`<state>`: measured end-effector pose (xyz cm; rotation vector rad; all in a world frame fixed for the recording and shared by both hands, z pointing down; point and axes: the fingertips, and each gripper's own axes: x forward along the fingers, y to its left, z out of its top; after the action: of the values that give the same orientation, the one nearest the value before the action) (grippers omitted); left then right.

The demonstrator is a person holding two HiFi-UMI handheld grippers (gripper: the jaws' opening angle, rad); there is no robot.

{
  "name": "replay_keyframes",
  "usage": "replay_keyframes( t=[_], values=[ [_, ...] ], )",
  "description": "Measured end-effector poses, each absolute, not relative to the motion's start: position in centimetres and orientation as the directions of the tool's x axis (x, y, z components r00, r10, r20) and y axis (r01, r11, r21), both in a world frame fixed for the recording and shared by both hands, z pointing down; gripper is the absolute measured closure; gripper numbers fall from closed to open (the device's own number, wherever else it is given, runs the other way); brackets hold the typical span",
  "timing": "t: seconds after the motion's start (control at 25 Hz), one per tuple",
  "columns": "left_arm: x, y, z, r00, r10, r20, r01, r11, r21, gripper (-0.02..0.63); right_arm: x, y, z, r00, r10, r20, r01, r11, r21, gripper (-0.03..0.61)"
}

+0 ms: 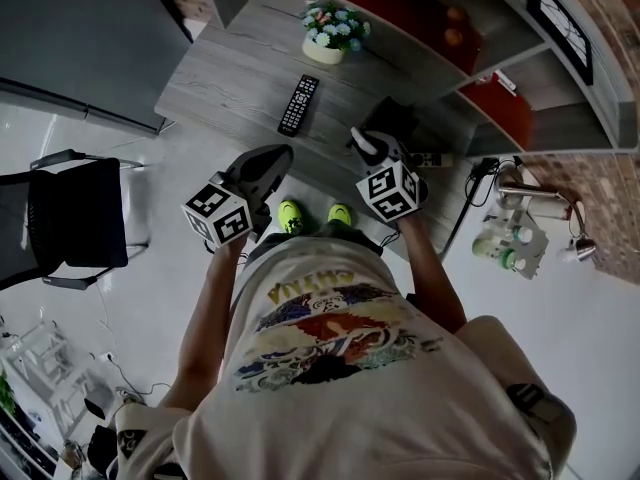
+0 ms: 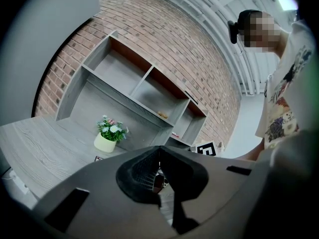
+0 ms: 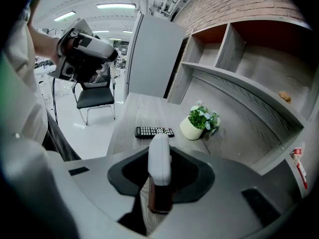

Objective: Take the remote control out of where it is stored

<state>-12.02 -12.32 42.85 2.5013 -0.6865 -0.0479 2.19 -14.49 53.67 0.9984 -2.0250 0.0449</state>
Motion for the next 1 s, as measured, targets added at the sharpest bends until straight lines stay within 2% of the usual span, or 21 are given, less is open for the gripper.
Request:
replay_keyframes(
  t=[0.6,1.0],
  values=[
    [-16.1,-12.9,44.6,0.837,-0.517,0.18,-0.527,-0.67,0.523,0.607,-3.3,-17.2,57.4,-0.363,-0.578,0.73,-0.618,0.736,0.275,0.468],
    [-17.6,-13.3,46.5,0.829,-0.518,0.21,-0.541,-0.65,0.534,0.607,-5.1,-19.0,60.7,-0.319,-0.581,0.749,-0.597,0.737,0.317,0.468]
  ],
)
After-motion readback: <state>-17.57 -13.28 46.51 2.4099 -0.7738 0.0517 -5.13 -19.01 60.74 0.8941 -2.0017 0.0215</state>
